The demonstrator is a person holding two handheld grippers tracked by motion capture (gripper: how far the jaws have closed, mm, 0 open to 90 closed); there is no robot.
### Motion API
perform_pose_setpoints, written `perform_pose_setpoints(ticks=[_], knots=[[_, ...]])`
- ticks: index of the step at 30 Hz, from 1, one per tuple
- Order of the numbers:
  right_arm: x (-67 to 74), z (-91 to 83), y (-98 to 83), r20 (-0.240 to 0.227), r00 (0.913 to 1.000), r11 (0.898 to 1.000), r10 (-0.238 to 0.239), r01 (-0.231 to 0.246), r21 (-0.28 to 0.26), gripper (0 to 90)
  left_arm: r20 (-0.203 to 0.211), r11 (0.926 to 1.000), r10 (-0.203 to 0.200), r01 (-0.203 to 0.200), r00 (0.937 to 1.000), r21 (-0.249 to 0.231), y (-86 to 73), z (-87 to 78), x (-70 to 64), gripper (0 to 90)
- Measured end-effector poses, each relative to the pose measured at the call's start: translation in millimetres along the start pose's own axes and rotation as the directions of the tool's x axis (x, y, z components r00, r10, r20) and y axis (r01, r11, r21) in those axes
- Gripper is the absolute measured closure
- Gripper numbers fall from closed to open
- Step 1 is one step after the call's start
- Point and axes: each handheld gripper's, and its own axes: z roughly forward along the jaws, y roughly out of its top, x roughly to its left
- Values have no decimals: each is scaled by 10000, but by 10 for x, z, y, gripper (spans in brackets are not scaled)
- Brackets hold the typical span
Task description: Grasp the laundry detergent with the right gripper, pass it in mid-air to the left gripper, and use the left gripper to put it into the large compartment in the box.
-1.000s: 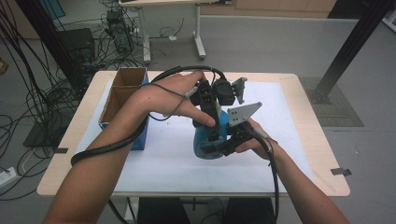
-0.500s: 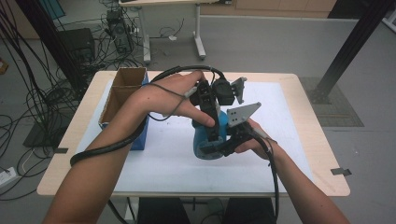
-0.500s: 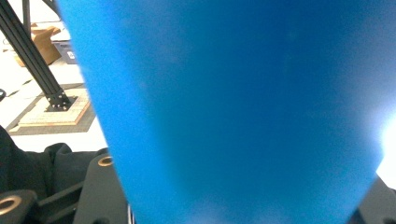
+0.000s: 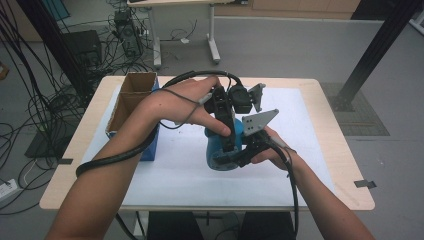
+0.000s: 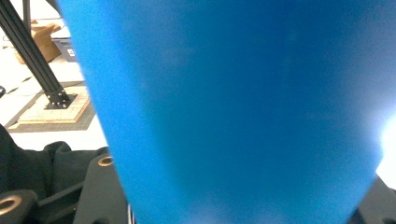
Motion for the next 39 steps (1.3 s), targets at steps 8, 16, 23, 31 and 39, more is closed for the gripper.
perform_pose_setpoints(ticks=[8, 16, 23, 31, 39], knots=[[6, 4, 8, -52, 10000, 10000, -53, 53, 42, 417, -61, 9999, -7, 8, 10000, 172, 25, 24, 19, 98], [22, 5, 15, -99, 9999, 10000, -75, 75, 1, 417, -73, 9994, 64, -61, 10000, 339, 43, 58, 19, 132], [27, 5, 15, -104, 9999, 10000, -95, 95, 10, 417, -12, 9991, 42, -41, 10000, 424, 47, 67, 29, 231], [25, 3, 16, -79, 9999, 9999, -121, 121, 27, 417, -43, 9990, 52, -50, 10000, 452, 47, 60, 35, 357], [24, 7, 16, -75, 9999, 9999, -141, 142, 48, 417, 0, 9987, 113, -113, 9999, 498, 44, 63, 41, 360]])
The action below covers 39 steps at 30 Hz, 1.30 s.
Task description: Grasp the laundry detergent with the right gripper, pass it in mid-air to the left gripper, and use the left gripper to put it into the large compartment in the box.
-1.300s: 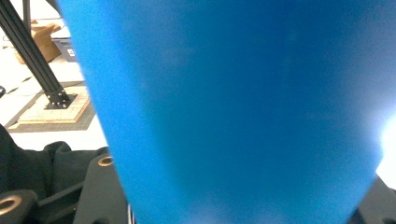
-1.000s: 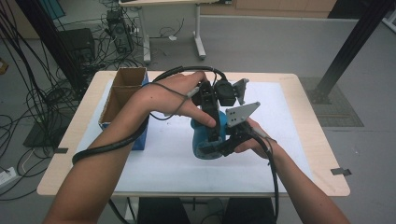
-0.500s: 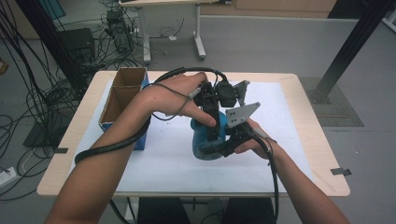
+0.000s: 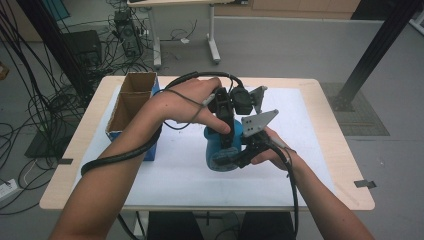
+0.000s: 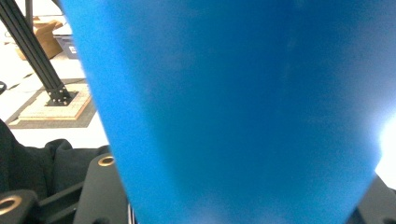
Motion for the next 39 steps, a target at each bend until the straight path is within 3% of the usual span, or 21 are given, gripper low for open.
perform_pose_setpoints(ticks=[39], knots=[[-1, -6, 8, 4, 10000, 10000, 16, -16, -82, 418, -18, 9983, -291, 289, 9996, -496, -44, -17, -2, 356]])
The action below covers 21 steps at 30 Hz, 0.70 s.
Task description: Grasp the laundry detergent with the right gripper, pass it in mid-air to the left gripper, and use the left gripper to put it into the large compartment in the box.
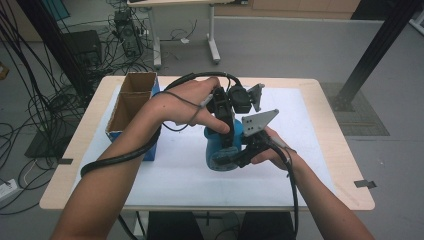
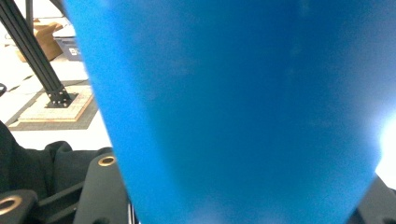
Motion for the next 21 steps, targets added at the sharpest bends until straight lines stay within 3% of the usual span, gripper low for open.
perform_pose_setpoints(ticks=[21], knots=[[-2, 13, 4, -18, 10000, 10000, -10, 10, -58, 418, -23, 10000, -53, 53, 10000, -9, -14, -7, -2, 356]])
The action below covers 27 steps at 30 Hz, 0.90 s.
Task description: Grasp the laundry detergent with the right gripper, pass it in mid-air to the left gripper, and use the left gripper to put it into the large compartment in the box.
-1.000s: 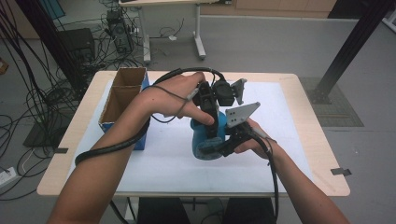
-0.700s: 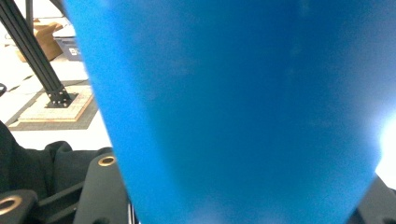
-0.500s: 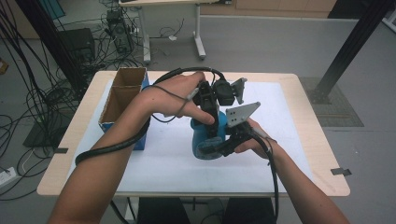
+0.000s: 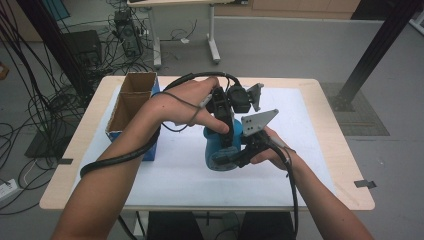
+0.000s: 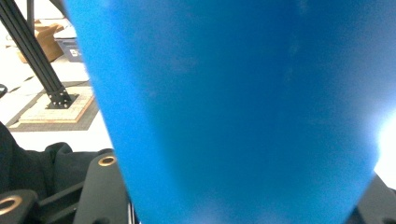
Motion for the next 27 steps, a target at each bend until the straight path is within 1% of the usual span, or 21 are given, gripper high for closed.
perform_pose_setpoints(ticks=[4, 27], knots=[[1, 5, -3, -10, 10000, 10000, 17, -17, 24, 418, 43, 10000, -13, 13, 10000, 28, -1, 7, 5, 356], [5, 9, 10, 2, 10000, 10000, -19, 19, 24, 418, -82, 10000, 79, -80, 9999, -33, -14, -9, -17, 359]])
